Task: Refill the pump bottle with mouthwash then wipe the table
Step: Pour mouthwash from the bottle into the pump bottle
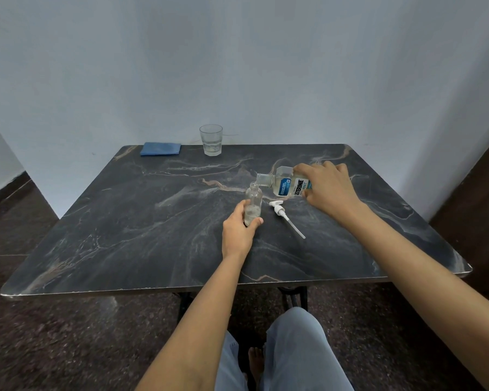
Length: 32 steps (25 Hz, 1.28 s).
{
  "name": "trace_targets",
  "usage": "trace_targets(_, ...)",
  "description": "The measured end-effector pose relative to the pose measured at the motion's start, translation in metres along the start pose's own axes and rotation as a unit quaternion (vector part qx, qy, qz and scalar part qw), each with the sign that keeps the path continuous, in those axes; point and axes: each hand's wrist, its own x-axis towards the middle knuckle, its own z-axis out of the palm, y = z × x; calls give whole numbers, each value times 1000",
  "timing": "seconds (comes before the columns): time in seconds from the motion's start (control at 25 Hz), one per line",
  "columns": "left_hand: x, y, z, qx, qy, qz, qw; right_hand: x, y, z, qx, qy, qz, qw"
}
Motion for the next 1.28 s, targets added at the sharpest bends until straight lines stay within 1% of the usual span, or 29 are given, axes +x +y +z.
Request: trace_targets(1.28, -3, 5, -2, 12, -3, -4, 1000, 1, -4, -4, -19, -9, 5, 1000)
